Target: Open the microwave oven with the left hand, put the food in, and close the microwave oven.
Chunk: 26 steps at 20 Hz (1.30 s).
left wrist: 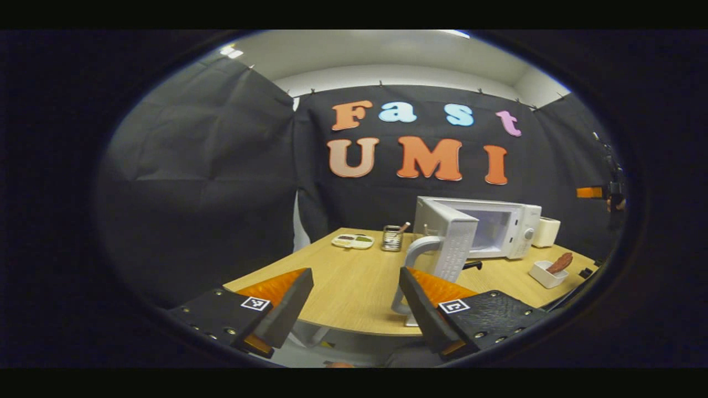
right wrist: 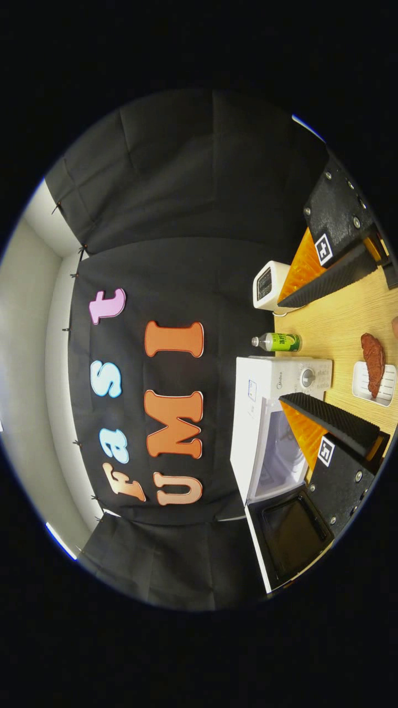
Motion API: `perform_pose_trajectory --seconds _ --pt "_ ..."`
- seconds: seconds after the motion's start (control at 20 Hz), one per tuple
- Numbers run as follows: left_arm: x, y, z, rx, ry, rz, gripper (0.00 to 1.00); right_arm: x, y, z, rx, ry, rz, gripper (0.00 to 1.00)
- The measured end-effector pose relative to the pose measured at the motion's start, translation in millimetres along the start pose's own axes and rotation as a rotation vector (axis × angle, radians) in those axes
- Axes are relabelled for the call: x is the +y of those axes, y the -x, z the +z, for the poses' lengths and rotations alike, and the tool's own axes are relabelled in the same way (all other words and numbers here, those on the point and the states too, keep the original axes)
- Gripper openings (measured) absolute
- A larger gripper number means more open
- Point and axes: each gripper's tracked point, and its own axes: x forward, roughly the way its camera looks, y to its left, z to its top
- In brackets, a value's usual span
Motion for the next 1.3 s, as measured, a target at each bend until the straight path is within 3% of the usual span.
perform_pose_trajectory --seconds 0.3,0.45,0.6,1.05,1.15,1.3 --pt "39.0 -7.4 9.1 -0.029 -0.035 0.063 0.94 -22.7 -5.3 -48.8 0.076 -0.058 -0.058 0.96" --pt "47.9 -15.6 7.0 -0.023 -0.022 0.072 0.93 -19.0 -6.4 -79.9 0.159 -0.22 -0.018 0.96" --pt "55.2 -22.4 3.8 -0.019 -0.018 0.076 0.94 -24.0 -18.0 -106.9 0.209 -0.377 -0.027 0.96" --pt "72.0 -40.8 -11.8 0.022 0.016 0.09 0.94 -17.2 -29.5 -201.5 0.402 -0.628 -0.014 0.95" --pt "74.5 -43.9 -14.1 0.029 0.025 0.088 0.94 -14.7 -29.9 -213.5 0.428 -0.679 -0.011 0.92" --pt "76.4 -47.2 -14.7 0.027 0.012 0.085 0.94 -5.5 -31.2 -218.1 0.44 -0.742 0.015 0.78"
